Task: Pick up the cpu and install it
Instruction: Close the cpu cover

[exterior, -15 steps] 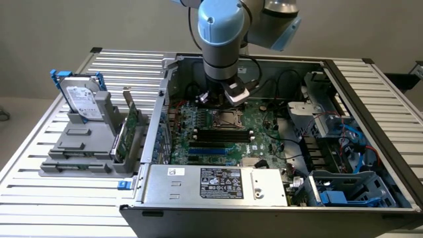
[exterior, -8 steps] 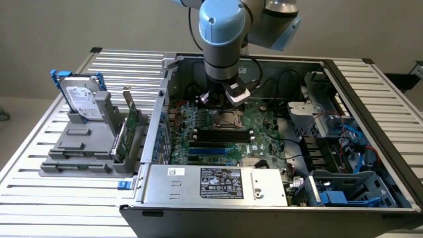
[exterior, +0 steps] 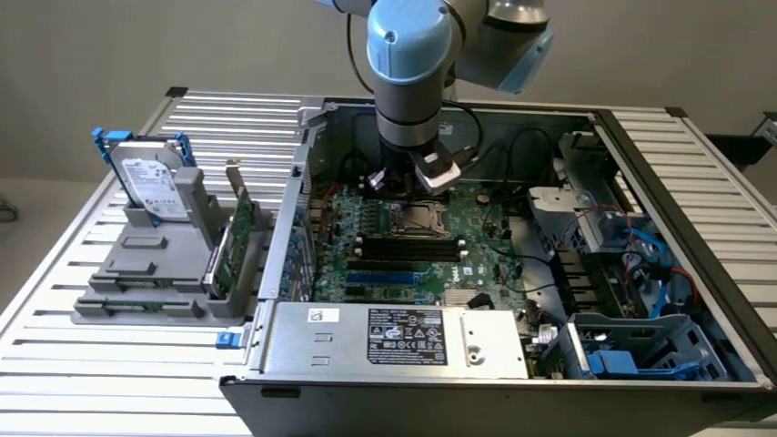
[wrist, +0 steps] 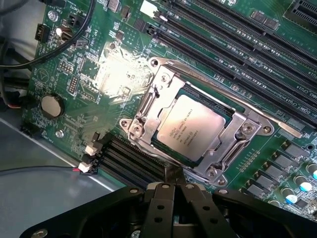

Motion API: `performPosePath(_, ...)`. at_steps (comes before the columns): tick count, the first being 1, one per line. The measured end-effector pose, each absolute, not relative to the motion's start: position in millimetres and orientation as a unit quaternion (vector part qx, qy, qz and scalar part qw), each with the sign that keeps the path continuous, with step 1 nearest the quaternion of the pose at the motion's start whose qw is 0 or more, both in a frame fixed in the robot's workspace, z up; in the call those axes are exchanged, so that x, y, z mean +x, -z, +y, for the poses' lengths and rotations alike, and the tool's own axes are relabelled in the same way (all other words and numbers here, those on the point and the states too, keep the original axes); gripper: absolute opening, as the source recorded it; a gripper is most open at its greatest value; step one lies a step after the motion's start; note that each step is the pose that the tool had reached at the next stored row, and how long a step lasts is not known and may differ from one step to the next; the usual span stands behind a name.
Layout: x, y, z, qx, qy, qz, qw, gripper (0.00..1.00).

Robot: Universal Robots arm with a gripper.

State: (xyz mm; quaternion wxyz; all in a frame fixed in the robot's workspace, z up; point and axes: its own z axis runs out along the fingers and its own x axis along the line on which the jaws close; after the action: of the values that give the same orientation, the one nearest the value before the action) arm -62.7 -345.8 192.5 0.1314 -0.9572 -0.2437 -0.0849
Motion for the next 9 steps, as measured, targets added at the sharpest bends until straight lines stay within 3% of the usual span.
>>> performPosePath(9,-60.7,-192.1,-345.6,-0.957,0.084,-0.244,0.13,0.11)
